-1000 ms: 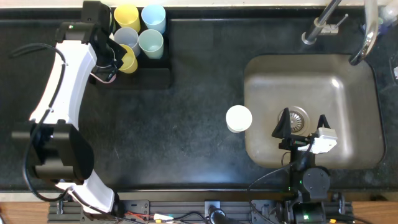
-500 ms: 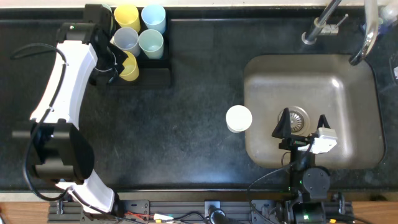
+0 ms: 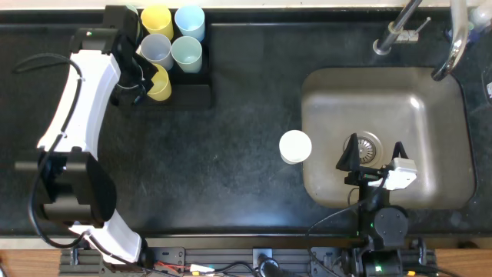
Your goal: Store Cups
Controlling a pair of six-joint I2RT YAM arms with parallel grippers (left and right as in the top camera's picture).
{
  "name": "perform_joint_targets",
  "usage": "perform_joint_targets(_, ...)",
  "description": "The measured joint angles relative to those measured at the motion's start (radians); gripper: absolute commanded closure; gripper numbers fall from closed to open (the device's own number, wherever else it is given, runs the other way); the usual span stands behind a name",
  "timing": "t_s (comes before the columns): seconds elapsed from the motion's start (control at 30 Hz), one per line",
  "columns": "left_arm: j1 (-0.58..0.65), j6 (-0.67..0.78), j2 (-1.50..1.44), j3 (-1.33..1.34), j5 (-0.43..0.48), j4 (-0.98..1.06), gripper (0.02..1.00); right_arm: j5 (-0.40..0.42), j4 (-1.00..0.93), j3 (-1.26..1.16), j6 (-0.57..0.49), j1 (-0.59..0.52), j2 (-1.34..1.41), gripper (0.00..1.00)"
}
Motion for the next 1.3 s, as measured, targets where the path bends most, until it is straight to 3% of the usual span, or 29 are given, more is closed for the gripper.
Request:
perform_joint_targets(0.8,0.000,0.000,0.079,0.000,0.000,0.008,0.980,0.000,0.000,0.000,0.001,0.000,0.000,0.005)
perform_joint_targets(0.83,0.000,0.000,0.079,0.000,-0.002,0.008,0.899,0.000,0.000,0.000,0.000,0.000,0.000,0.003)
perform_joint_targets(0.87,0.000,-0.002,0.079,0.000,-0.004,0.007,0.722,0.000,0.000,0.000,0.000,0.000,0.000,0.003)
perform_joint_targets(0.9,0.000,0.003,0.079,0.000,-0.003,0.007,0.419,0.000,0.000,0.000,0.001,0.000,0.000,0.003)
perform_joint_targets(0.93,0.000,0.000,0.079,0.000,-0.004,0.008,0.020,0.000,0.000,0.000,0.000,0.000,0.000,0.005)
perform_joint_targets(1.3,-0.021,0.000,0.052,-0.003,0.005,0.008,0.018,0.000,0.000,0.000,0.001,0.000,0.000,0.003)
